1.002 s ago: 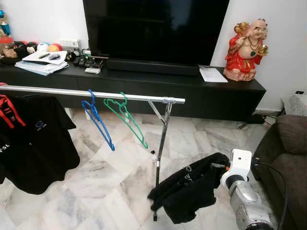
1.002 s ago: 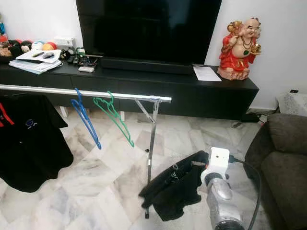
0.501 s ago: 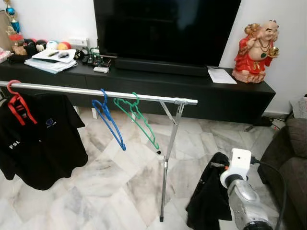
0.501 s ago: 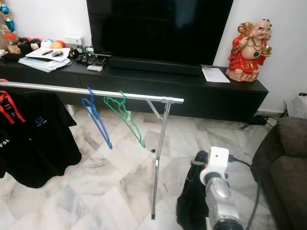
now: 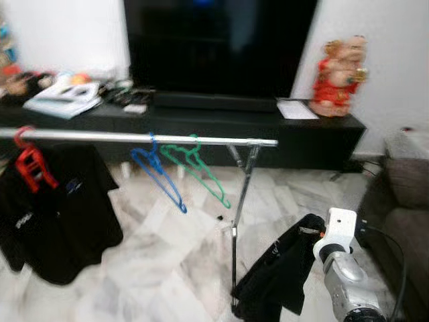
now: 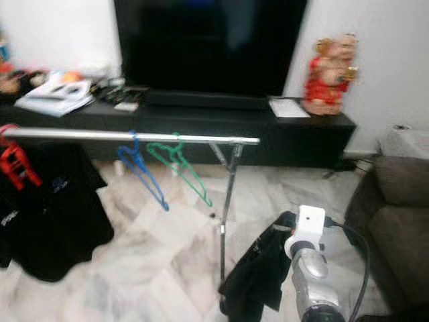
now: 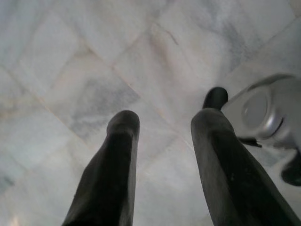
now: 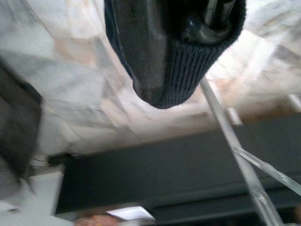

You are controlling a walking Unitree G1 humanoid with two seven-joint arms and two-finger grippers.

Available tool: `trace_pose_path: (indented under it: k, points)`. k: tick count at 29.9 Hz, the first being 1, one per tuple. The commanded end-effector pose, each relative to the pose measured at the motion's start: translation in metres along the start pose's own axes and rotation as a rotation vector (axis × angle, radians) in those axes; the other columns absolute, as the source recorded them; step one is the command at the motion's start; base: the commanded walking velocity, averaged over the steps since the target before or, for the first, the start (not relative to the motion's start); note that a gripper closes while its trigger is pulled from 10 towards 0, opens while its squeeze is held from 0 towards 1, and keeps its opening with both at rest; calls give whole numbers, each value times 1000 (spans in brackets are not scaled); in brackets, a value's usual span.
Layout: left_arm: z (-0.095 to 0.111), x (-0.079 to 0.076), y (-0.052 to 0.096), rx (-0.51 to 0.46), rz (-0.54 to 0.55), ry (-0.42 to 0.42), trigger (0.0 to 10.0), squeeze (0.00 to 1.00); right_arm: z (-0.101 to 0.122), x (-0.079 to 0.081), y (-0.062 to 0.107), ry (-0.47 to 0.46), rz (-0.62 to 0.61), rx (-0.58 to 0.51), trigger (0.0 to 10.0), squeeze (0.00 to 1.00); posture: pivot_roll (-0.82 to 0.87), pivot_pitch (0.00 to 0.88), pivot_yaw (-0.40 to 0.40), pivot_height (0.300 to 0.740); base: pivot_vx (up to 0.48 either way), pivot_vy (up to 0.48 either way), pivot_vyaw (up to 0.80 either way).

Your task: Hang hanger

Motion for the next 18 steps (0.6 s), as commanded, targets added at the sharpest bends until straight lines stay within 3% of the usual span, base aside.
trace_pose_path:
  k: [1,18]
  points:
    - [-1,0,0,5,2,1,10000,0,10,0,-3,2,-5,-29,10000,0,60,0,-24,740,0,307,0]
    - [11,1,-2,-28,6,-5,10000,0,-59,-20,20,9,-69,157,10000,0,56,0,-10,740,0,294,0]
Point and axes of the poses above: a point about 5 cm out from each wrist's last joint towards the gripper, its own y axis pointing back from the gripper into the wrist, its own z axis along the axis of the wrist's last joint, x = y × z, the point moved 6 cm from there along -y, pointing out of the wrist towards the gripper, and after that the axes turned 11 degrees about y, right-handed, at the moved point
